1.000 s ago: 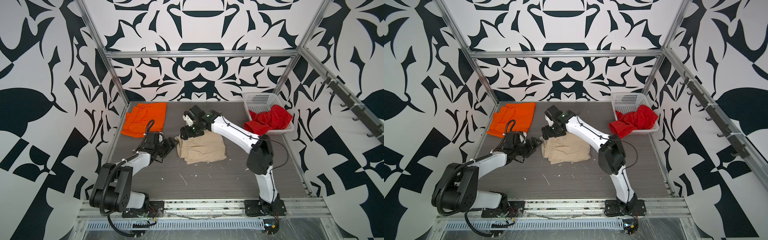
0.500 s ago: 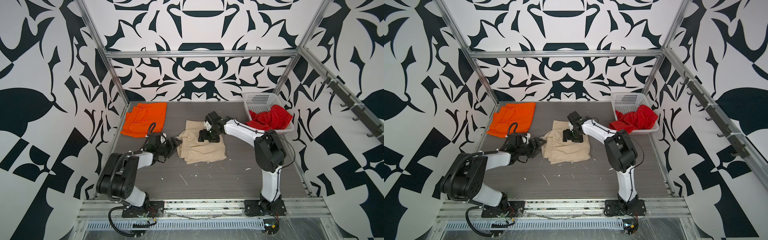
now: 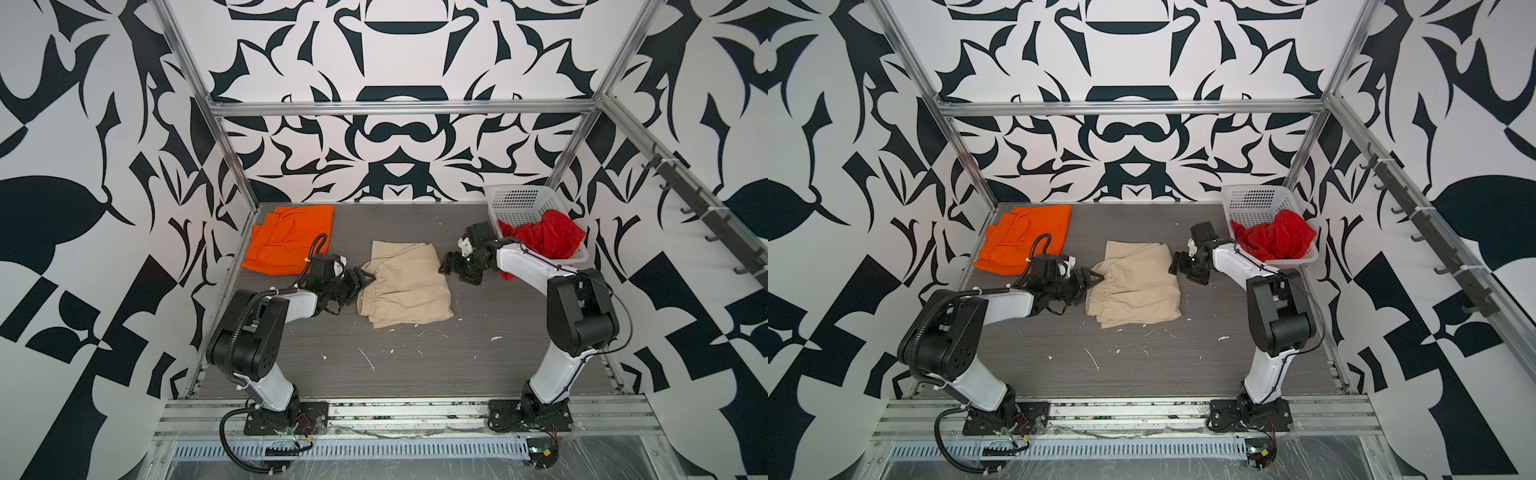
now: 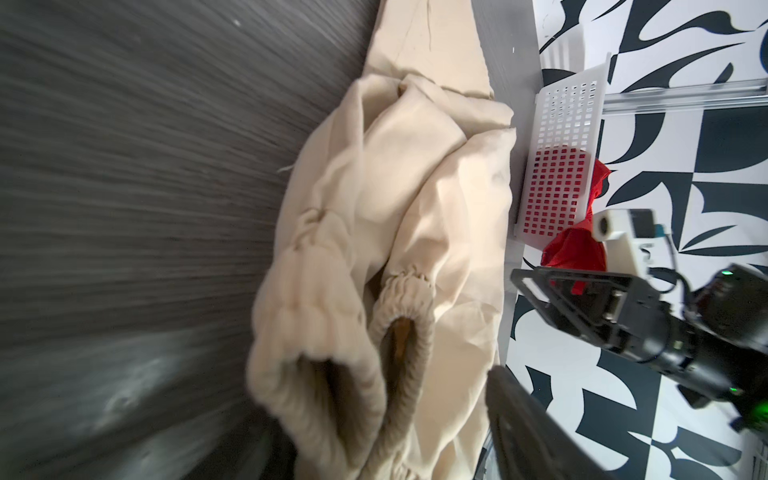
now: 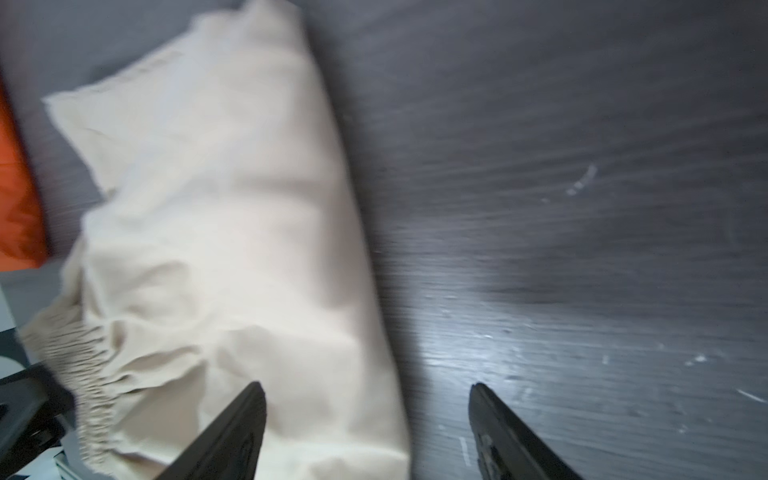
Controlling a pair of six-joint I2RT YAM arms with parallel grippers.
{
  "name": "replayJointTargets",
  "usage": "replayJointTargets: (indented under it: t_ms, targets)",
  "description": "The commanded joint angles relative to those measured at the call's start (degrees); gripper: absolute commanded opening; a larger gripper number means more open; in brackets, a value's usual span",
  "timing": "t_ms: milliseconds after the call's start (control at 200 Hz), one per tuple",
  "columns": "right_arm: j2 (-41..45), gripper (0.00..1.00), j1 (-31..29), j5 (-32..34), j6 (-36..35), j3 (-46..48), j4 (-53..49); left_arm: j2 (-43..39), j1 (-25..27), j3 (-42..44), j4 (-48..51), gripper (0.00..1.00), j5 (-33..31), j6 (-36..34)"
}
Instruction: Fold and stack the shorts
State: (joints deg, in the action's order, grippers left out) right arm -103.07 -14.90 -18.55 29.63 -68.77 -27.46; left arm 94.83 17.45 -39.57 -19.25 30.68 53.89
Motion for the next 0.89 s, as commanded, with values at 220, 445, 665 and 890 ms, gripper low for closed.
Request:
replayJointTargets:
  t_ms: [220,445,665,890]
  targets:
    - [-3.1,0.75,-1.0,-8.2,0.7,3.6,7.1,1.5,2.1,-6.6,6.7,0.34,-0.3,-4.8]
    - [-2.7,0.75,-0.5,-9.3,0.7,4.1,8.2,-0.9,4.6,-14.1,6.0,0.14,6.0,-5.4]
    - [0.4,0.80,1.9,-10.2,1.6,5.0,9.2,1.9,5.4,-19.3,-8.1,0.16,13.6,0.7]
    - [5.4,0.82,4.1,-6.8,1.2,5.5,5.9,14.6,3.5,-15.2,-19.9,0.17,12.7,9.3]
